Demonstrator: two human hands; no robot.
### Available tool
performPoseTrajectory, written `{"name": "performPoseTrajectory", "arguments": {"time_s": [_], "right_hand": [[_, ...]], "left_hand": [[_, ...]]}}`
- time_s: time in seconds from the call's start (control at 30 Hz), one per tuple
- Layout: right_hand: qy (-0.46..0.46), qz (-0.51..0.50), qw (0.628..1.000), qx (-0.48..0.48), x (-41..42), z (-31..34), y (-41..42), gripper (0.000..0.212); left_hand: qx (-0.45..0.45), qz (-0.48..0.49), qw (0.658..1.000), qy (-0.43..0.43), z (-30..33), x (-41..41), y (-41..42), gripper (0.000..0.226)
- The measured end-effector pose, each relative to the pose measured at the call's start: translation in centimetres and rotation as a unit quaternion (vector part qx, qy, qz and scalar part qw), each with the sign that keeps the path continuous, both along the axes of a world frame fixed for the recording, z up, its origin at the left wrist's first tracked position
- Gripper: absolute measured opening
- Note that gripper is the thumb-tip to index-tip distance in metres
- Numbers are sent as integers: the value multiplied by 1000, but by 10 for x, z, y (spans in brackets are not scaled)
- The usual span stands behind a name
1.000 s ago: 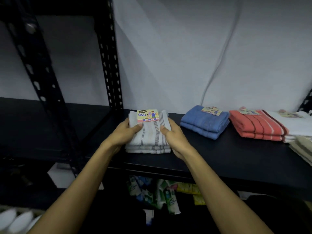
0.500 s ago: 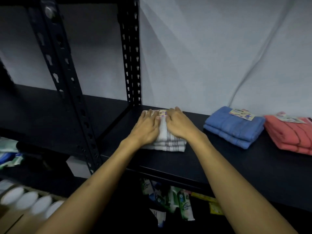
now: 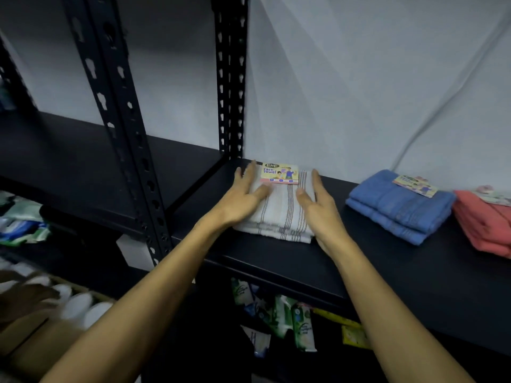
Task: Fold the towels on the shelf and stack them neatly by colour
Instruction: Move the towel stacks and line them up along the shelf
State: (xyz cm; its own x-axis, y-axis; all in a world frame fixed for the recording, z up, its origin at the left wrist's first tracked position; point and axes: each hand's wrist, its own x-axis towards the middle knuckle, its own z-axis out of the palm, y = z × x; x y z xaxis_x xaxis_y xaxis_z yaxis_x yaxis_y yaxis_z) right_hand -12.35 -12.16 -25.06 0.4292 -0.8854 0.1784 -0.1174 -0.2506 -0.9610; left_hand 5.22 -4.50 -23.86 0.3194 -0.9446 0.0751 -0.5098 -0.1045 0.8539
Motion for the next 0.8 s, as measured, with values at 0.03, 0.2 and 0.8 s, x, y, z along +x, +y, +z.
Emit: {"name": "performPoseTrajectory", "arguments": {"time_s": [0.03,0.2,0.8], "right_hand": [[-33,-23,999,30,1,2,0,67],[-116,11,977,179,6,13,-5,39],[195,-63,941,-269,8,43,-12,58]], "left_hand": [[-9,19,996,84,2,0,0,77],[-15,91,948,305,3,-3,-8,60],[-37,16,987,-154,22,-10,-23,51]]}}
